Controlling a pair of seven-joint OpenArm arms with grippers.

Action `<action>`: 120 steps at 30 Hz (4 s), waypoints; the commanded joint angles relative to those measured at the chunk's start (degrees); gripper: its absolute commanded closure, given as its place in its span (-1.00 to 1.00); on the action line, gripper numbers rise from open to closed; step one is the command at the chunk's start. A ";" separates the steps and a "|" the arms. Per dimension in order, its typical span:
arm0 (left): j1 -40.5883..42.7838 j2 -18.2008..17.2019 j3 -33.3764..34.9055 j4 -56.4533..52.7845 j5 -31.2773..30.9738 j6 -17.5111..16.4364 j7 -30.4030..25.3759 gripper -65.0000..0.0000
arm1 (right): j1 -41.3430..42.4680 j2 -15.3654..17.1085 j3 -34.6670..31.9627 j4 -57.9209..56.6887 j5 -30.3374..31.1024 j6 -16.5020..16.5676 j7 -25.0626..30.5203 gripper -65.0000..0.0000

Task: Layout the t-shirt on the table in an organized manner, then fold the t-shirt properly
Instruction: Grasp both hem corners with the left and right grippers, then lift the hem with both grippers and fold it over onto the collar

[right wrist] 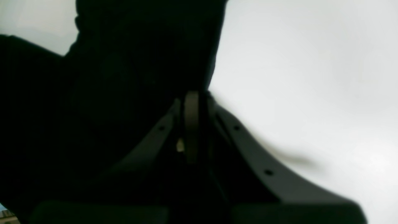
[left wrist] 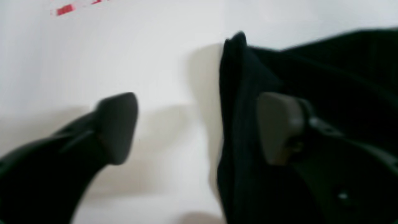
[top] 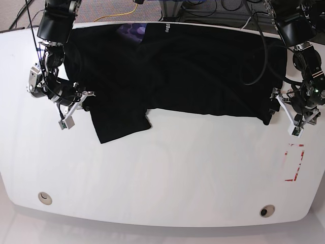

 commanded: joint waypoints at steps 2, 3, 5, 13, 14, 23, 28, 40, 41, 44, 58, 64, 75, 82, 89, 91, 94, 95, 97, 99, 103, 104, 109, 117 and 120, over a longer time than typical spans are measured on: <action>-1.89 -0.97 -0.26 -0.78 -0.81 -0.06 -0.88 -1.00 | 1.03 1.02 0.27 0.99 1.08 0.18 1.06 1.00; -2.15 -0.97 -0.26 -1.05 -0.81 -0.06 -0.88 -1.00 | 0.94 0.93 0.27 0.99 1.08 0.18 1.06 1.00; -2.59 -0.79 0.00 -1.49 -0.81 -0.06 -0.88 -1.00 | 0.94 0.75 0.27 0.99 1.08 0.18 1.06 1.00; -4.88 1.05 2.20 -5.88 -0.72 -0.06 -0.88 -1.00 | 0.94 0.75 0.27 0.99 1.08 0.18 1.06 1.00; -4.88 1.05 2.47 -6.41 -0.72 -0.06 -0.88 -1.00 | 0.94 0.75 0.27 0.99 1.08 0.18 1.06 1.00; -6.11 1.14 5.28 -8.17 -0.72 -0.06 -1.15 -1.00 | 0.94 0.75 0.27 0.99 1.08 0.18 1.06 1.00; -6.37 1.14 5.37 -9.75 -0.55 -0.06 -1.15 -1.00 | 0.94 0.75 0.27 0.99 1.08 0.18 1.06 1.00; -6.55 0.97 5.98 -13.35 -0.55 -0.06 -1.15 -0.50 | 0.94 0.75 0.36 0.99 1.17 0.18 1.06 1.00; -6.55 0.97 6.33 -13.35 -0.55 -0.06 -1.15 -0.42 | 0.94 0.75 0.36 0.99 1.17 0.18 1.06 1.00; -6.55 1.05 6.60 -13.35 -0.55 -0.06 -1.15 -0.25 | 0.94 0.75 0.36 0.99 1.17 0.18 1.06 1.00; -6.55 1.05 6.42 -13.35 -0.55 -0.06 -1.23 0.86 | 0.94 1.10 0.45 0.99 1.17 0.18 1.06 1.00; -6.55 1.14 6.33 -12.92 -0.72 -0.06 -1.23 0.99 | 1.20 1.19 0.45 0.99 1.17 0.18 1.06 1.00; -4.79 2.72 3.52 -4.39 -0.81 -0.06 -0.88 1.00 | 1.38 2.42 0.62 1.34 1.69 0.09 -0.69 1.00; -2.07 2.81 2.38 2.03 -0.81 -0.06 -0.88 1.00 | 2.17 2.77 0.80 5.47 4.33 0.18 -4.56 1.00; 1.63 2.81 2.38 7.74 -0.81 -0.06 -0.79 1.00 | 1.99 2.51 5.37 10.40 6.44 0.00 -10.45 1.00; 2.33 2.81 2.29 9.06 -0.81 -0.06 -0.79 1.00 | 1.99 2.33 6.77 11.45 6.44 0.00 -11.95 1.00; 3.91 2.81 2.11 11.08 -0.81 -0.06 -0.79 1.00 | 1.64 2.33 8.53 14.00 6.44 0.00 -14.06 1.00; 4.35 2.72 1.94 11.52 -0.81 -0.06 -0.79 1.00 | 1.20 2.33 8.88 14.62 6.44 0.00 -14.50 1.00; 5.41 2.72 1.24 12.76 -0.81 -0.06 -0.79 1.00 | -0.03 2.33 9.94 16.29 6.44 0.00 -15.29 1.00; 6.29 2.72 0.44 14.16 -0.81 -0.06 -0.79 1.00 | -1.17 2.33 10.29 17.87 6.44 0.09 -15.64 1.00; 8.22 2.64 0.18 16.54 -0.81 -0.06 -0.79 1.00 | -3.90 2.33 10.47 20.51 6.44 0.09 -15.90 1.00; 8.75 2.55 0.18 16.97 -0.81 -0.06 -0.79 1.00 | -4.95 2.33 10.47 21.39 6.44 0.18 -15.90 1.00; 10.59 2.37 0.09 18.73 -0.81 -0.06 0.09 1.00 | -9.17 2.33 10.47 25.34 6.44 0.35 -15.90 1.00; 11.12 1.23 0.09 20.14 -0.81 -0.06 8.44 1.00 | -15.06 2.42 10.55 28.95 10.13 0.18 -15.81 1.00; 11.21 1.23 0.09 20.14 -0.81 -0.06 10.46 1.00 | -16.64 2.42 10.64 29.56 11.80 0.09 -15.81 1.00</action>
